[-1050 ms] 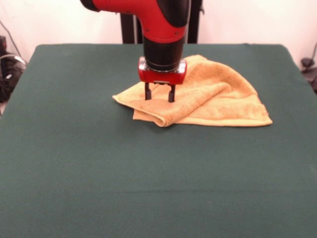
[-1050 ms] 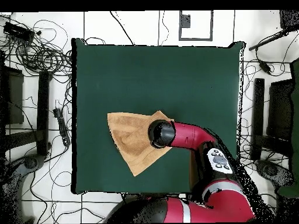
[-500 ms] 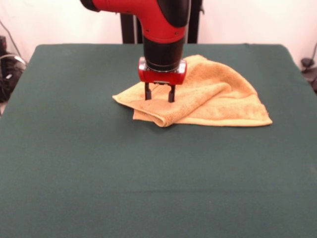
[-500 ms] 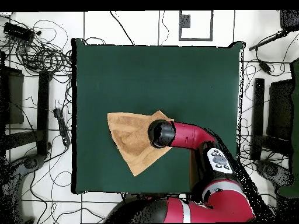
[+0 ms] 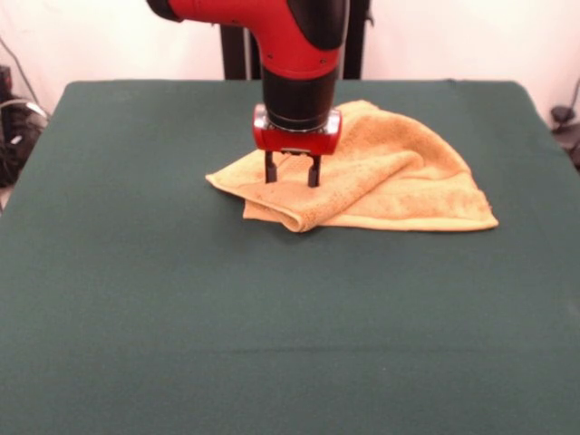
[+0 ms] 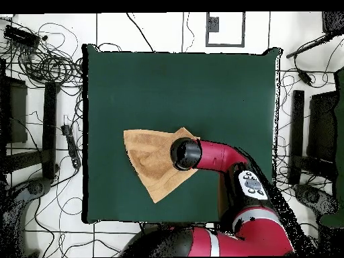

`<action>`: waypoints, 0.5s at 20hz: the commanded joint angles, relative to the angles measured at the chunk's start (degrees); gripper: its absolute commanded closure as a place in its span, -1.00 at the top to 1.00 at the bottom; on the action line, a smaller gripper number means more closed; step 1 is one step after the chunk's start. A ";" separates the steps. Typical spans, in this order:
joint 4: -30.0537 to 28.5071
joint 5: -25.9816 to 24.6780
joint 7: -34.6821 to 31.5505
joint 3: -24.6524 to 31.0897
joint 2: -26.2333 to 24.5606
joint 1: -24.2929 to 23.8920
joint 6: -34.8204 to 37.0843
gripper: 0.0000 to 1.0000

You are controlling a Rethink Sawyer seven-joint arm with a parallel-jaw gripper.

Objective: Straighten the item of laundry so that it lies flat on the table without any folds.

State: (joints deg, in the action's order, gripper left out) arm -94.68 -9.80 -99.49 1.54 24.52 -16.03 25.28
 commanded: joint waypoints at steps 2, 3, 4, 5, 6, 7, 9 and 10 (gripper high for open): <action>6.44 -3.79 0.75 5.19 -5.58 -0.26 -2.28 1.00; 6.44 -3.74 0.62 5.11 -5.61 -0.26 -2.34 1.00; 6.46 -3.77 0.64 5.02 -5.60 -0.23 -2.21 1.00; 6.47 -3.80 0.66 4.92 -5.58 -0.20 -2.08 1.00; 6.46 -3.79 0.64 4.83 -5.51 -0.20 -1.85 1.00; 6.34 -3.69 0.39 4.75 -5.43 -0.22 -1.96 1.00; 6.12 -3.42 -0.08 4.68 -5.23 -0.30 -2.13 1.00; 6.08 -3.33 -0.29 4.62 -5.20 -0.28 -2.24 1.00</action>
State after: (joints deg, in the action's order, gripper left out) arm -94.49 -9.83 -99.49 1.56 24.47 -16.02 25.61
